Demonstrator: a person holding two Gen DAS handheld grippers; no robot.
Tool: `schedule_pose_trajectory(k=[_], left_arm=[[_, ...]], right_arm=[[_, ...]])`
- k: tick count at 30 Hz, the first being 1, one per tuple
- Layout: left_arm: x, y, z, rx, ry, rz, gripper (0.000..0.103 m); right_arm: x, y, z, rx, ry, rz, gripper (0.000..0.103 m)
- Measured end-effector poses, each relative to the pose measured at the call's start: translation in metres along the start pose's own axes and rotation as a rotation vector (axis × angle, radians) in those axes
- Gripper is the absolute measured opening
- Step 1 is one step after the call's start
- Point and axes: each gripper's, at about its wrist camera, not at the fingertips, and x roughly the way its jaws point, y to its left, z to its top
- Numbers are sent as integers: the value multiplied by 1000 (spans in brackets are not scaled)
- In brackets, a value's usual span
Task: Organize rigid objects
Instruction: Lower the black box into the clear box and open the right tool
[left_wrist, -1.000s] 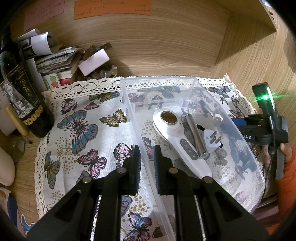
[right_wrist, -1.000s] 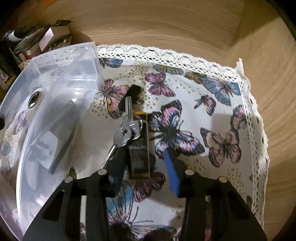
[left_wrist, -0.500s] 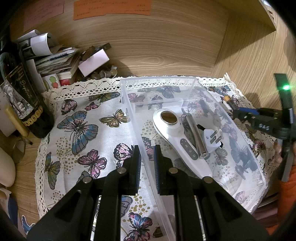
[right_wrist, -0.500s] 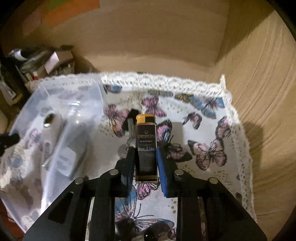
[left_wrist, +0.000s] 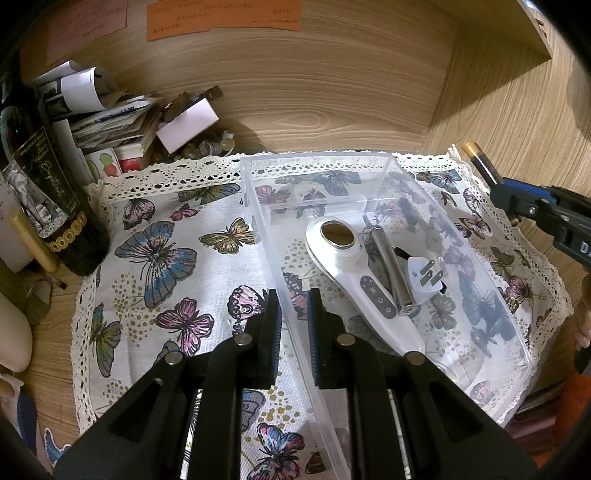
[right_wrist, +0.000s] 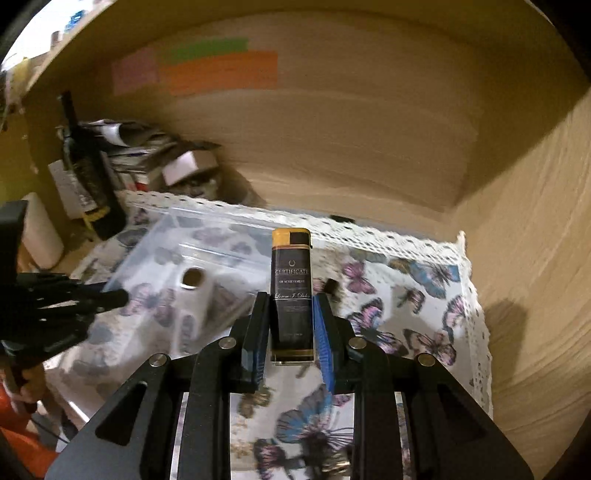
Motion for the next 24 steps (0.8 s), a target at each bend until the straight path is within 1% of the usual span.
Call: schedule_pose_trajectory(k=[5, 9, 13, 18, 24], left_arm=[[0, 0, 0, -2, 0, -2, 13], [-1, 1, 1, -2, -2, -4, 13], [-1, 1, 1, -2, -3, -4, 13], [-1, 1, 1, -1, -5, -4, 13], [-1, 2, 1, -3, -8, -11, 13]], right_arm=[[1, 20, 4, -29, -13, 32, 22], [10, 31, 8, -43, 2, 55, 22], [28, 40, 10, -54, 45, 53, 22], [49, 46, 9, -63, 115, 78, 22], [66, 50, 6, -89, 179, 71, 22]])
